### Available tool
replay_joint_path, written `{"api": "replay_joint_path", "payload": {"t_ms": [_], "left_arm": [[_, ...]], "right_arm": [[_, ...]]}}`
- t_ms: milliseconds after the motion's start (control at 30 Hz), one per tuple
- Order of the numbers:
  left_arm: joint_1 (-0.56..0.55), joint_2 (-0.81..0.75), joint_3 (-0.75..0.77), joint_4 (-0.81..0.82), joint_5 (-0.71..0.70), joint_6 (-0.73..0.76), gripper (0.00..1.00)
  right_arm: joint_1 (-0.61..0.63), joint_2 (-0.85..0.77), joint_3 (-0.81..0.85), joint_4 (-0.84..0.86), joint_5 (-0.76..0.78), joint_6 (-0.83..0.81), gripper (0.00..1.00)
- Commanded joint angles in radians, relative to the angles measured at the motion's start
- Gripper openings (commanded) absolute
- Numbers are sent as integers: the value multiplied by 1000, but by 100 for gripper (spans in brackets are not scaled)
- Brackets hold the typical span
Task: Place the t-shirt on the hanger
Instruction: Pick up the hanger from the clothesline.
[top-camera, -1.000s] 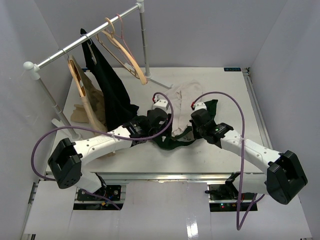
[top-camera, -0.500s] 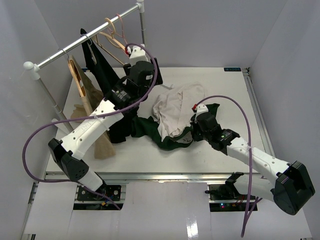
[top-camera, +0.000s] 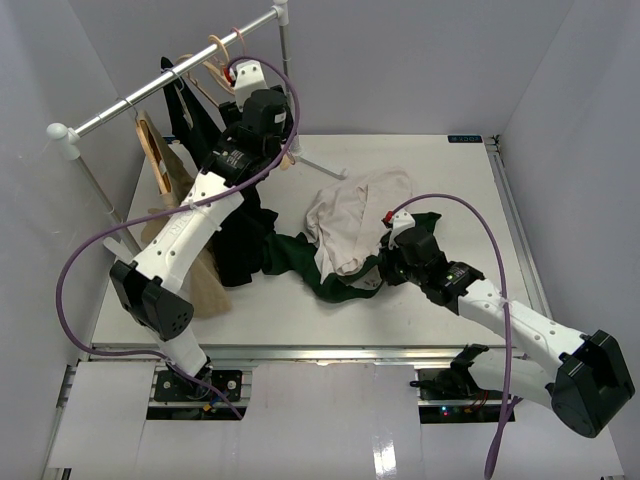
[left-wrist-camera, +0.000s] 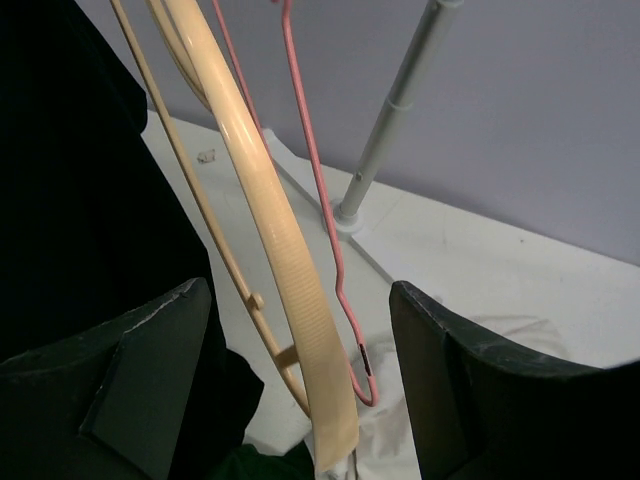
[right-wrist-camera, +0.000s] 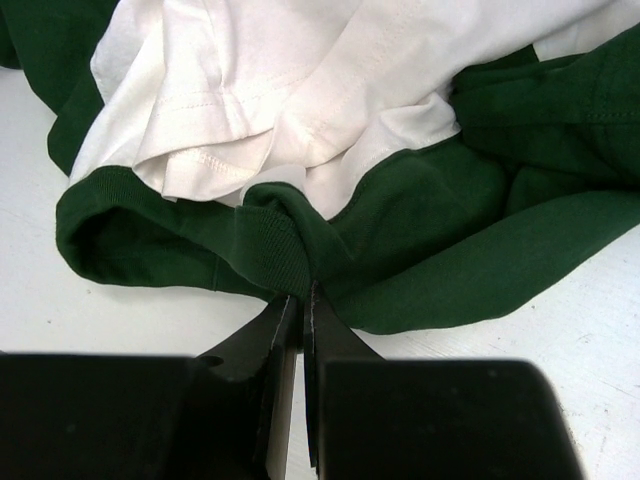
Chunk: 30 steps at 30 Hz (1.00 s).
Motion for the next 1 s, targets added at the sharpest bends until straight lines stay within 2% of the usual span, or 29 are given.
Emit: {"api": "replay_joint_path", "payload": {"t_ms": [0, 167, 333, 633, 800, 967], "left_arm": [[33, -26, 41, -6, -9, 4, 82], [59, -70, -32, -4, 14, -5, 80], [110, -97, -90, 43, 115, 16, 79], [131, -93, -102, 49, 90, 55, 71], [133, -66, -46, 67, 102, 107, 59], [133, -45, 9, 57, 123, 133, 39]], "right_arm": [[7, -30, -3, 48, -25, -14, 8], [7, -33, -1, 44, -26, -20, 8], [7, -46, -2, 42, -25, -25, 8], [8, -47, -4, 40, -22, -25, 8], [7, -52, -2, 37, -22, -25, 8], [8, -54, -1, 36, -17, -26, 8]]}}
